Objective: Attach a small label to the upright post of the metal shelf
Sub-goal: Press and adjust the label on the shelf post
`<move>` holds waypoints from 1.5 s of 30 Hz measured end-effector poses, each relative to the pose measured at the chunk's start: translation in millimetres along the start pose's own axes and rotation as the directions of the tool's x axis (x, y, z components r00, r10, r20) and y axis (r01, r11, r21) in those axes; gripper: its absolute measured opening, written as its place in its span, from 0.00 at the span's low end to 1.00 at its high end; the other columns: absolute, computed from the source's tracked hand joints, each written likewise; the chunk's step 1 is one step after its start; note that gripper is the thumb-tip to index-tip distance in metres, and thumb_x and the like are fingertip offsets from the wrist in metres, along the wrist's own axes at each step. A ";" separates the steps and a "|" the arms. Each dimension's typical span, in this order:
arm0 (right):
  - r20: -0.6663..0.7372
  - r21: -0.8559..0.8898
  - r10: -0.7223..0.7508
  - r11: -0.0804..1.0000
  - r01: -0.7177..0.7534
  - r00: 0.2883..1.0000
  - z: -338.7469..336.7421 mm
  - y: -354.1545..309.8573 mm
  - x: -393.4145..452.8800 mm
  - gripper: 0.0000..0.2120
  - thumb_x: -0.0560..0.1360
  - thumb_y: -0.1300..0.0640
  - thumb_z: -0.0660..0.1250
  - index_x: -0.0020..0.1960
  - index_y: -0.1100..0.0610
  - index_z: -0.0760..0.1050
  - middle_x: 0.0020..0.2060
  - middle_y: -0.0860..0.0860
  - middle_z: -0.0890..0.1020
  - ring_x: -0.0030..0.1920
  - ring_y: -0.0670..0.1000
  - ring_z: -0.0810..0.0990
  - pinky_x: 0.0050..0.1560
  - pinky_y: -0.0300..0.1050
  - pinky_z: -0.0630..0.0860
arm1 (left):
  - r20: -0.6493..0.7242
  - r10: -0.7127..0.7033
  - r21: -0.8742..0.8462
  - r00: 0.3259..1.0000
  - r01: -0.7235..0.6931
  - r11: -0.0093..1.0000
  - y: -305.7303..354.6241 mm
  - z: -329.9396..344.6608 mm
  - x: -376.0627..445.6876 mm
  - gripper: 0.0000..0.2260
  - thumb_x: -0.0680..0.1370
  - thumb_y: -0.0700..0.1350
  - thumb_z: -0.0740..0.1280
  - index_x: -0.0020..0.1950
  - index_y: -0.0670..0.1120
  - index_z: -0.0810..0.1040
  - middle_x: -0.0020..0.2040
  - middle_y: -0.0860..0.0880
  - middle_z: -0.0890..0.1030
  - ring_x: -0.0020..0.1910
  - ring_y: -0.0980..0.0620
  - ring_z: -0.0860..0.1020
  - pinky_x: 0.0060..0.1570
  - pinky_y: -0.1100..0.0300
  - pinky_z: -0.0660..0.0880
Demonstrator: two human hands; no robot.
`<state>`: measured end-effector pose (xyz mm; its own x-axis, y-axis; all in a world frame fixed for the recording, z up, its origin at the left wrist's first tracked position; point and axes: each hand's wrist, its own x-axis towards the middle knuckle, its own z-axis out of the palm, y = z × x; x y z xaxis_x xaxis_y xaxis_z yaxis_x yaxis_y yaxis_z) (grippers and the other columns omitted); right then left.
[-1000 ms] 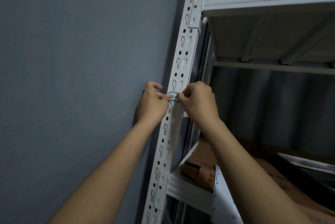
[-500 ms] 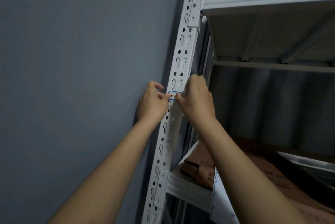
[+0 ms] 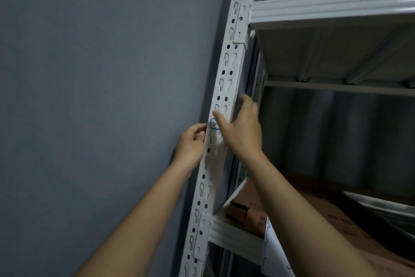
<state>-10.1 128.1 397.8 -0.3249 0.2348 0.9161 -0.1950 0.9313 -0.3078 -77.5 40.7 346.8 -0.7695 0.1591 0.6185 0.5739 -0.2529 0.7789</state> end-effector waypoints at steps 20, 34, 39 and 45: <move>0.662 -0.502 -0.484 0.281 0.818 0.572 -13.0 15.4 14.7 0.33 0.79 0.43 0.40 0.76 0.62 0.57 0.75 0.58 0.59 0.76 0.55 0.55 0.76 0.52 0.42 | 0.047 -0.125 -0.041 0.991 0.127 0.991 -17.9 -23.5 -33.8 0.11 0.79 0.33 0.59 0.54 0.47 0.74 0.53 0.48 0.79 0.52 0.52 0.78 0.54 0.59 0.73; 0.685 -0.510 -0.436 0.286 0.811 0.584 -17.5 21.1 -2.9 0.33 0.79 0.41 0.41 0.76 0.61 0.55 0.76 0.57 0.57 0.77 0.54 0.53 0.75 0.51 0.41 | 0.058 -0.106 0.016 0.993 0.106 0.994 -2.8 -24.8 -40.6 0.11 0.79 0.35 0.60 0.55 0.48 0.75 0.55 0.49 0.78 0.58 0.49 0.77 0.63 0.51 0.71; 0.656 -0.591 -0.401 0.254 0.766 0.639 -9.6 18.7 5.6 0.37 0.77 0.39 0.33 0.77 0.60 0.47 0.77 0.56 0.51 0.78 0.54 0.46 0.75 0.53 0.36 | 0.037 -0.097 0.030 0.995 0.096 0.995 0.3 -22.1 -37.1 0.10 0.79 0.36 0.61 0.55 0.48 0.76 0.56 0.47 0.79 0.57 0.50 0.77 0.63 0.49 0.71; 0.692 -0.535 -0.402 0.270 0.800 0.599 -14.8 27.4 -3.9 0.35 0.78 0.40 0.37 0.77 0.61 0.53 0.76 0.57 0.56 0.77 0.54 0.51 0.76 0.53 0.41 | 0.006 -0.110 0.058 0.994 0.109 0.992 1.6 -19.3 -39.0 0.11 0.78 0.36 0.61 0.58 0.46 0.77 0.55 0.50 0.78 0.53 0.53 0.75 0.61 0.53 0.72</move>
<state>-0.5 156.9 389.6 -0.7569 -0.4268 0.4950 0.1828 0.5889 0.7873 -51.9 15.7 321.9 -0.8260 0.1919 0.5300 0.5018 -0.1779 0.8465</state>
